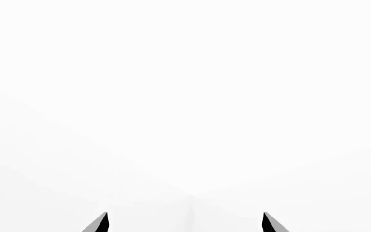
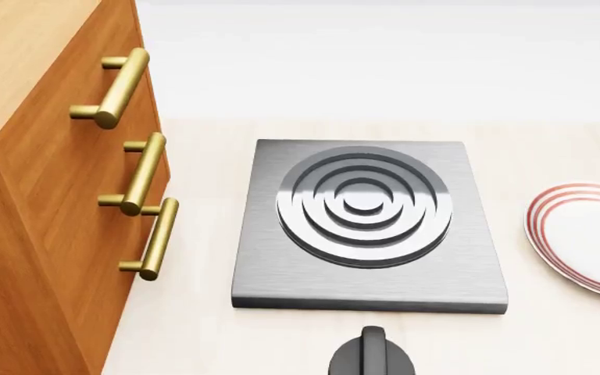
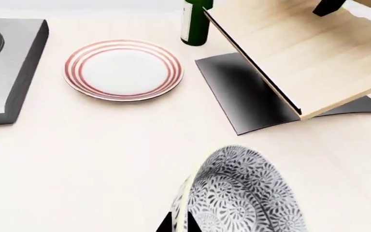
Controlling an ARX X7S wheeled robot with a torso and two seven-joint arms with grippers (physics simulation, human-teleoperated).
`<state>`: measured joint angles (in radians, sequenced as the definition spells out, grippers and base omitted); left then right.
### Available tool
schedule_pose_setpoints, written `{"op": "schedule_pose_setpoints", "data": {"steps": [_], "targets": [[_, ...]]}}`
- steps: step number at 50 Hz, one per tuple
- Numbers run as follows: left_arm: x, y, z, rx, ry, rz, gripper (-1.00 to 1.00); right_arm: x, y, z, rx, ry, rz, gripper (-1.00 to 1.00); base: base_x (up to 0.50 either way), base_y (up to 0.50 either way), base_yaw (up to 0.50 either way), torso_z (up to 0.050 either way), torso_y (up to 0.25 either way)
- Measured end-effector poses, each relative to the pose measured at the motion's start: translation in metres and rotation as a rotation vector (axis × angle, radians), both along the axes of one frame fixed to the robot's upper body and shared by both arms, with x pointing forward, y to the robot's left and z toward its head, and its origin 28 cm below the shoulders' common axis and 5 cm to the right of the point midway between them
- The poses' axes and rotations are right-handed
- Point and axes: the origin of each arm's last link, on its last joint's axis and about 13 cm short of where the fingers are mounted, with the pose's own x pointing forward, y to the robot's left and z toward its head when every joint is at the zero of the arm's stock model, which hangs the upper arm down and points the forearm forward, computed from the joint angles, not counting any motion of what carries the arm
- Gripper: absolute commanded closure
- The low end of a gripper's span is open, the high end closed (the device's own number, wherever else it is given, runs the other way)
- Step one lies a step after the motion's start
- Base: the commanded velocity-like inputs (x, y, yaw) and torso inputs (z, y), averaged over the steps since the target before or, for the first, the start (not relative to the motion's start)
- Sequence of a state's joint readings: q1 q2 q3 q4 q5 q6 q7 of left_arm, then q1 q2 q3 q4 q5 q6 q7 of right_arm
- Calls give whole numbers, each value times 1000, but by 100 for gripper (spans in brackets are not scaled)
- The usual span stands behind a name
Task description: Put the bowl on the stove.
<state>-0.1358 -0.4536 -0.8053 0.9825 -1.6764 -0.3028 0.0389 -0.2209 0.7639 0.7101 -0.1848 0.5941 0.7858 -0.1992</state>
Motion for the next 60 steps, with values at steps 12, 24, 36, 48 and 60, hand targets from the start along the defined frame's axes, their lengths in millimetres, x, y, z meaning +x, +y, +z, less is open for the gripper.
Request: {"op": "schedule_pose_setpoints", "data": {"steps": [12,24,36,48,60], "targets": [[0,0,0,-2,2,-2,-100,6,0,39,-56,-65,88,100,0,0,0,0,0],[0,0,-1,-3,2,-2,-100,27,11,77,-114,-134,229,100,0,0,0,0,0],[1,1,-1,-2,6,-3,-100,66,34,121,-173,-204,420,100,0,0,0,0,0],[1,1,-1,-5,13,-5,-100,103,55,146,-196,-246,558,100,0,0,0,0,0],[1,1,-1,-9,19,-8,-100,135,74,161,-201,-279,655,100,0,0,0,0,0]]}}
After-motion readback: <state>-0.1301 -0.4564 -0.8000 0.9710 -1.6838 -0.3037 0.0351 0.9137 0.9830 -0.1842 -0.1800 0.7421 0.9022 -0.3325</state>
